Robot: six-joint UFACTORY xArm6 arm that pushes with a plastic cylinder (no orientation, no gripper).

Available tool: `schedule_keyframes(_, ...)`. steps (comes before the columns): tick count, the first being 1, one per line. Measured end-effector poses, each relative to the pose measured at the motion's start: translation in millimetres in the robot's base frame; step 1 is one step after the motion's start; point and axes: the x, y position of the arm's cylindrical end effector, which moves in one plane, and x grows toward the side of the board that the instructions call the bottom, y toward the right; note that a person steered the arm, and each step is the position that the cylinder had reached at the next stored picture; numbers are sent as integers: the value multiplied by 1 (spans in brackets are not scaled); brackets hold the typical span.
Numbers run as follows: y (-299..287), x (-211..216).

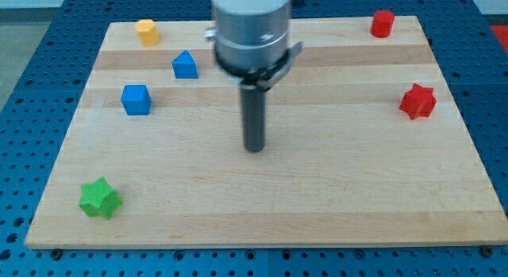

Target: Slide the green star towards center left

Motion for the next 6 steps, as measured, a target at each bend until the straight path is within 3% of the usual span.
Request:
schedule_keyframes(3,-133,109)
schedule_keyframes(5,-192,118)
schedule_keyframes(6,-185,112)
